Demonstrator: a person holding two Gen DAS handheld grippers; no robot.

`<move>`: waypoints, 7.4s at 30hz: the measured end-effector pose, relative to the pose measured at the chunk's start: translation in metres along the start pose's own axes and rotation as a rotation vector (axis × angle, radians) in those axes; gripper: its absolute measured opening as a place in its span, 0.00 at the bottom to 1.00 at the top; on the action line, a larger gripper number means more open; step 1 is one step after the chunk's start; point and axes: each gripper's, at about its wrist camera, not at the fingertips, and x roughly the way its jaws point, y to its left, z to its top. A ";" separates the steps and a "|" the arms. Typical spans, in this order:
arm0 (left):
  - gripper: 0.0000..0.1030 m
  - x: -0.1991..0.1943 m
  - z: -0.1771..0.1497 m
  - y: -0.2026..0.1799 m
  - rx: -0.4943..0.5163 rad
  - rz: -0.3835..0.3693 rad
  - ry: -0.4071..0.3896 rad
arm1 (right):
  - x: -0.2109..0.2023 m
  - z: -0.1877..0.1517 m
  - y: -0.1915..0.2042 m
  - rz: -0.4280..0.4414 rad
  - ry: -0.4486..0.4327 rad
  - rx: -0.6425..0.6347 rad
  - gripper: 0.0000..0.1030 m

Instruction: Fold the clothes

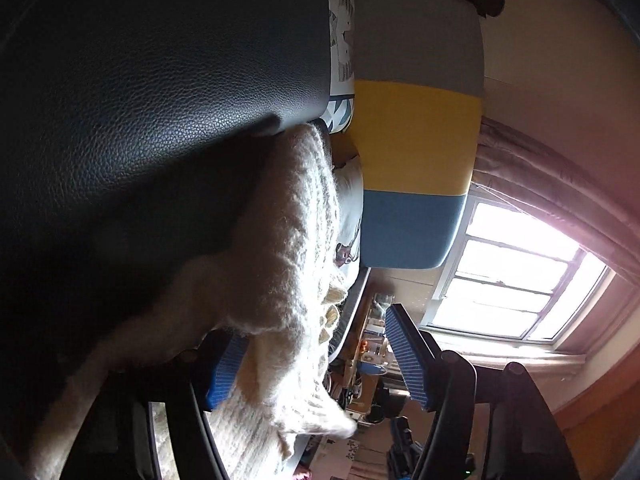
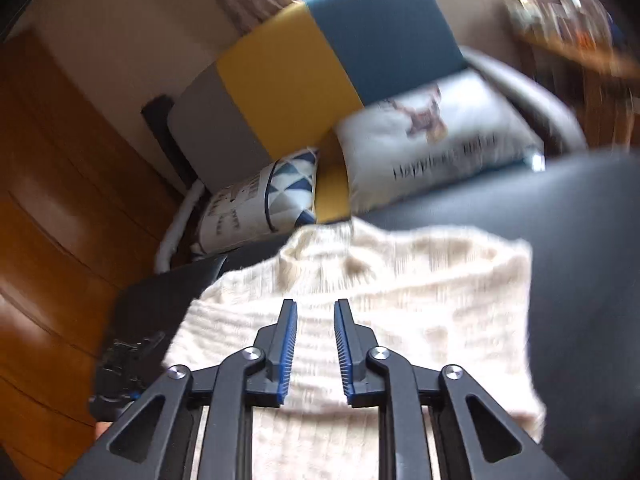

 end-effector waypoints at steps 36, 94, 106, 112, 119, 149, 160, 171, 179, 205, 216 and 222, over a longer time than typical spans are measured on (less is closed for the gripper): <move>0.71 0.030 0.030 -0.007 0.051 0.032 0.022 | 0.068 -0.081 -0.083 0.272 -0.216 0.530 0.25; 0.07 0.041 -0.004 0.004 0.292 0.293 -0.111 | 0.019 -0.037 -0.097 -0.153 -0.125 0.208 0.06; 0.06 -0.028 -0.013 0.025 0.343 0.283 -0.056 | 0.000 -0.048 -0.131 -0.007 -0.135 0.336 0.12; 0.06 -0.053 -0.020 -0.019 0.503 0.230 -0.051 | -0.041 -0.037 -0.105 -0.107 -0.231 0.199 0.13; 0.09 0.020 -0.038 -0.079 0.766 0.289 0.041 | 0.000 -0.016 -0.030 -0.082 -0.140 -0.048 0.13; 0.58 0.057 0.105 -0.066 0.726 0.323 0.222 | 0.140 -0.033 0.124 0.280 0.296 -0.462 0.17; 0.55 0.111 0.110 -0.073 0.805 0.264 0.432 | 0.172 -0.065 0.150 0.355 0.391 -0.557 0.17; 0.12 0.124 0.066 -0.100 1.191 0.434 0.311 | 0.175 -0.080 0.123 0.354 0.349 -0.483 0.00; 0.17 0.126 0.067 -0.092 1.187 0.519 0.230 | 0.167 -0.086 0.117 0.350 0.317 -0.476 0.00; 0.07 0.012 0.002 -0.020 1.031 0.512 0.220 | 0.111 -0.075 0.053 0.100 0.084 -0.253 0.11; 0.51 0.023 -0.025 -0.116 1.102 0.242 0.258 | 0.055 -0.010 0.031 0.050 -0.033 -0.235 0.20; 0.54 0.151 -0.060 -0.159 1.148 0.178 0.507 | 0.073 -0.004 0.009 -0.031 0.018 -0.299 0.20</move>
